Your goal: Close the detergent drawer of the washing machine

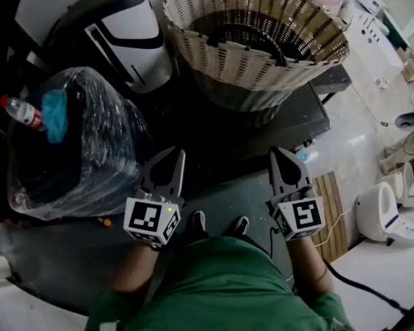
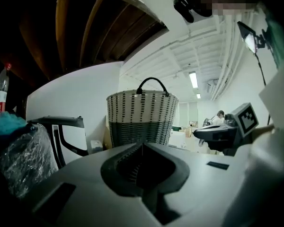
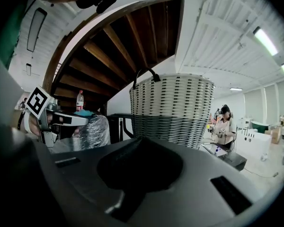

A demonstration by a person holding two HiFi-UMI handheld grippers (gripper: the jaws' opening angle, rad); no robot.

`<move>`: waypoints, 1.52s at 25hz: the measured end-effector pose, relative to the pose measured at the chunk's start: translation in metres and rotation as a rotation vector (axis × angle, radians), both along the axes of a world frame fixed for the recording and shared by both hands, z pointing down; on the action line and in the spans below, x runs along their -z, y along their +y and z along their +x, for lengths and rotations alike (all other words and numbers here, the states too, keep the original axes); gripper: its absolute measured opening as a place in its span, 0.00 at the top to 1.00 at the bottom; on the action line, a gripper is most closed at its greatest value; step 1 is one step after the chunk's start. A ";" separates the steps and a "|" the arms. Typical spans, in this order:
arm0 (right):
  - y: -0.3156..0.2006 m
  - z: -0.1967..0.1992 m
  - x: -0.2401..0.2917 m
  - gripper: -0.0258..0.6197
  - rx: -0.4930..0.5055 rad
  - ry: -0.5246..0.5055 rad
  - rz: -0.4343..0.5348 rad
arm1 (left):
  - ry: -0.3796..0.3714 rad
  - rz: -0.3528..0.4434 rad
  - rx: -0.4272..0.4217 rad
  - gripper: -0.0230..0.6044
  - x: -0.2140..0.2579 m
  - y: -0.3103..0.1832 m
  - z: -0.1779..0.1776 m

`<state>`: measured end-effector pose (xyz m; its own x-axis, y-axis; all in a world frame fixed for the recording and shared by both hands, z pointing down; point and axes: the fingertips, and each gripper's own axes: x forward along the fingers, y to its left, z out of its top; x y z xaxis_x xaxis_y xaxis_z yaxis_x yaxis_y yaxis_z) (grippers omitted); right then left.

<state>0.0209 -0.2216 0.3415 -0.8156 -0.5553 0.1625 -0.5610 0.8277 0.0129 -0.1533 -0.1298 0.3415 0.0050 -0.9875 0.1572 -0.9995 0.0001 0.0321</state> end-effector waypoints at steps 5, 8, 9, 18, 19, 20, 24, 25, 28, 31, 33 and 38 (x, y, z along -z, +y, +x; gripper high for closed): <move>0.007 0.004 0.036 0.94 0.005 -0.041 0.071 | -0.017 0.082 0.006 0.92 0.033 0.007 0.007; 0.016 0.009 0.051 0.94 0.014 -0.046 0.106 | -0.045 0.105 0.009 0.92 0.046 0.012 0.013; 0.019 0.010 0.057 0.94 0.018 -0.055 0.117 | -0.064 0.111 0.013 0.92 0.050 0.014 0.016; 0.024 0.030 0.069 0.94 0.013 -0.058 0.157 | -0.111 0.143 0.004 0.92 0.063 0.016 0.041; 0.024 0.032 0.069 0.94 0.014 -0.064 0.156 | -0.109 0.145 0.005 0.92 0.064 0.015 0.042; 0.023 0.035 0.068 0.94 0.016 -0.070 0.156 | -0.110 0.146 0.006 0.92 0.064 0.015 0.044; 0.019 0.043 0.064 0.94 0.018 -0.066 0.140 | -0.107 0.136 0.008 0.92 0.061 0.012 0.050; 0.017 0.046 0.062 0.94 0.015 -0.056 0.134 | -0.104 0.133 0.009 0.92 0.060 0.012 0.052; 0.013 0.050 0.061 0.94 0.010 -0.060 0.128 | -0.097 0.122 0.015 0.92 0.056 0.010 0.056; 0.009 0.054 0.059 0.94 0.012 -0.057 0.123 | -0.095 0.116 0.025 0.92 0.054 0.008 0.059; 0.006 0.057 0.057 0.94 0.018 -0.062 0.116 | -0.093 0.108 0.033 0.92 0.052 0.007 0.062; 0.000 0.063 0.051 0.94 0.039 -0.085 0.100 | -0.086 0.092 0.044 0.92 0.045 0.006 0.068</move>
